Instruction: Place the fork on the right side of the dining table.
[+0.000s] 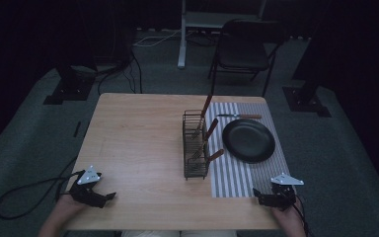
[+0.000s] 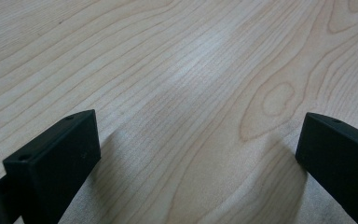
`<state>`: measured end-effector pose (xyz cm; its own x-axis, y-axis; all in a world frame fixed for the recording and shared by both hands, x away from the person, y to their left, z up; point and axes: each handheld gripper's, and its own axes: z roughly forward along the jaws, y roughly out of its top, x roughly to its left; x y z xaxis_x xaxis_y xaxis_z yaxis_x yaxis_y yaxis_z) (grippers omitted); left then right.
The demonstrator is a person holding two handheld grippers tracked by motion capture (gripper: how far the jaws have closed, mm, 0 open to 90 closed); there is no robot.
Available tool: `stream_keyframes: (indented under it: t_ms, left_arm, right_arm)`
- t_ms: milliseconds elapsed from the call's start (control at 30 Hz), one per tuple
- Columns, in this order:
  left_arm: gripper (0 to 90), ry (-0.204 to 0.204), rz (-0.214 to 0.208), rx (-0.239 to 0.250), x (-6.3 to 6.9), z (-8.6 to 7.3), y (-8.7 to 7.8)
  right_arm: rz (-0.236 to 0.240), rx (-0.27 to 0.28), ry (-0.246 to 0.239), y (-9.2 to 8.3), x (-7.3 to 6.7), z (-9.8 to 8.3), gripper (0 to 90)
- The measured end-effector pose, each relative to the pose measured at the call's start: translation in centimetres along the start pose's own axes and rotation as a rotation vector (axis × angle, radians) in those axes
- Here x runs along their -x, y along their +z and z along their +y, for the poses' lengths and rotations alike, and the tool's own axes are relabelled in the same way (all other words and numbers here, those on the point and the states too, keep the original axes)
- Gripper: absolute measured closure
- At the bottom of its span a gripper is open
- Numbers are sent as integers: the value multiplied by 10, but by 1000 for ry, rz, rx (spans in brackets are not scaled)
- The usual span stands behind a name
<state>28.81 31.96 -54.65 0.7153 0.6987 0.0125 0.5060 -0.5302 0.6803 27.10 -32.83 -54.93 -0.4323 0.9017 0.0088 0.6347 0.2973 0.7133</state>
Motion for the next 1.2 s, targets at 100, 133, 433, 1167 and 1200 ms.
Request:
stream_keyframes:
  t_ms: [100,133,433,1167,1200]
  left_arm:
    - [0,0,0,0,0,0,0]
    - [0,0,0,0,0,0,0]
    - [0,4,-2,-1,0,0,0]
    - [0,0,1,-2,1,0,0]
    - [0,0,2,-1,1,0,0]
  right_arm:
    - [1,0,0,0,0,0,117]
    - [1,-1,1,0,0,0,117]
    - [13,-15,-10,-1,1,1,117]
    - [-2,-111,1,0,-2,14,134]
    - [1,-116,4,-1,-3,14,137]
